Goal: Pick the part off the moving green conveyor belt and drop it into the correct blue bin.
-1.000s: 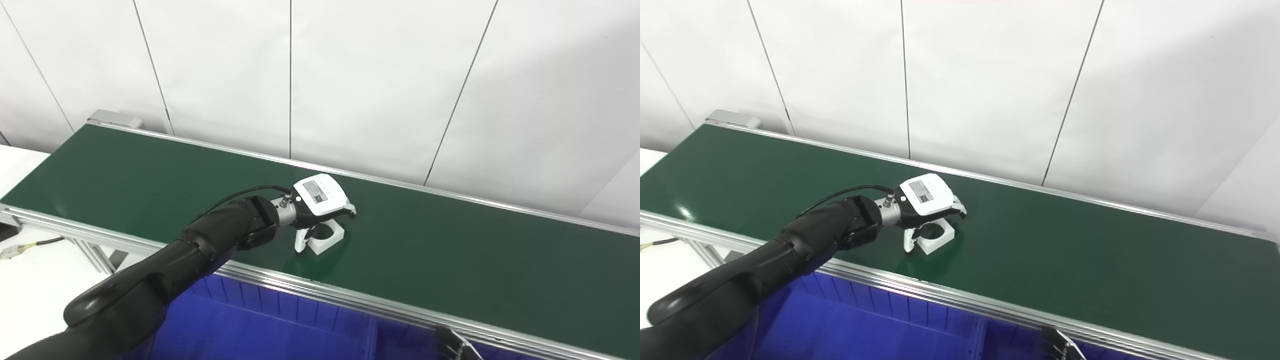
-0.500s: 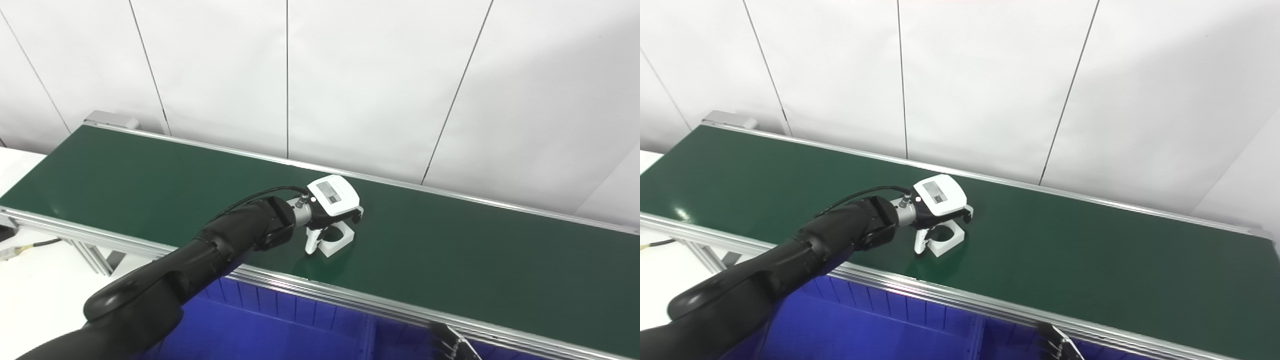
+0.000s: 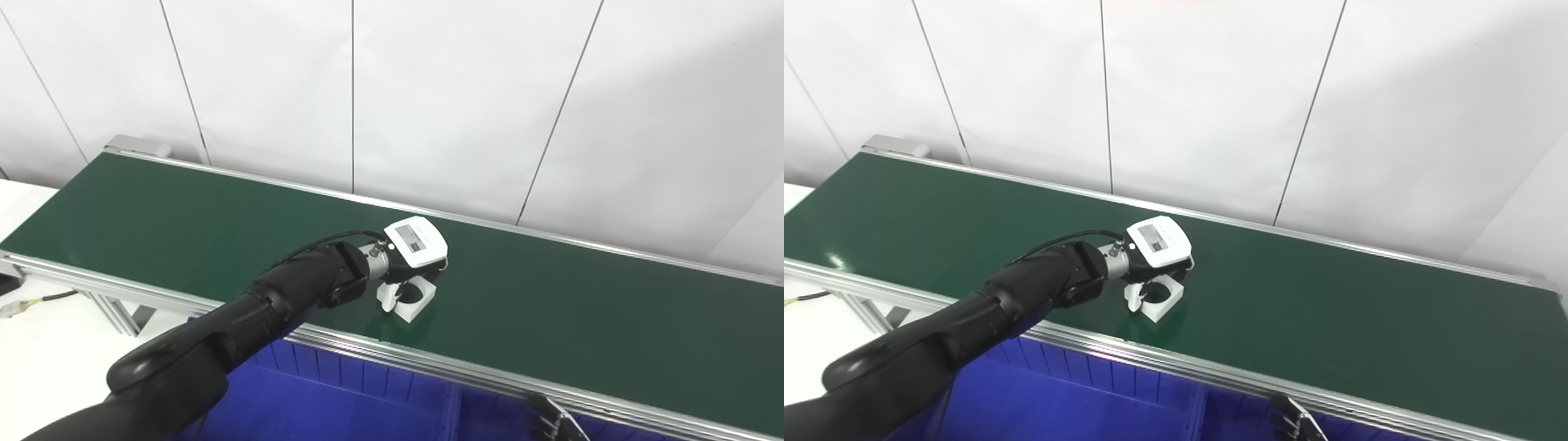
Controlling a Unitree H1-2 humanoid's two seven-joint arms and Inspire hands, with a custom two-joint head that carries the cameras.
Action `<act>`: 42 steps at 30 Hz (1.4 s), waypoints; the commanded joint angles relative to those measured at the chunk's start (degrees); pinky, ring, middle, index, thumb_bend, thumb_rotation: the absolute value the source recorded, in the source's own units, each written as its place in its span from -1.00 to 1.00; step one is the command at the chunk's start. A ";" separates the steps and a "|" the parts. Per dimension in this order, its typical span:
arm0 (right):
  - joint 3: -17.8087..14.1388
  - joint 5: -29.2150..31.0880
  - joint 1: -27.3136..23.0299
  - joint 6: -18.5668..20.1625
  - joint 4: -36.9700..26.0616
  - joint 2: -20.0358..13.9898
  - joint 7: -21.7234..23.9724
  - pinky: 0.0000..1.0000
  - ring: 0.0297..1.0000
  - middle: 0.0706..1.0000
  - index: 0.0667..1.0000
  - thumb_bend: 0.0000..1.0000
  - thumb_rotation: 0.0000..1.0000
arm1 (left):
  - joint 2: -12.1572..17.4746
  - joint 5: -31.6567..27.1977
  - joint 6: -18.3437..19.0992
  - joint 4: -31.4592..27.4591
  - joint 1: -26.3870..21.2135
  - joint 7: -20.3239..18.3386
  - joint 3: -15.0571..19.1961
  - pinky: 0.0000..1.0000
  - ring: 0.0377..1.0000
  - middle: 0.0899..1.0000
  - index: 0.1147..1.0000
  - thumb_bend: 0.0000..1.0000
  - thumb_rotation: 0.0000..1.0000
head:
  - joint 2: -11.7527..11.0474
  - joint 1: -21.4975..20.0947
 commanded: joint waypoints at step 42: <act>-2.26 2.07 -1.22 -2.96 -6.24 -0.66 4.59 0.51 0.58 0.65 0.58 1.00 -0.46 | -1.25 1.44 29.71 -67.32 26.77 -40.72 24.01 -0.70 -0.60 -0.16 -0.16 0.05 -1.00 | 9.80 2.61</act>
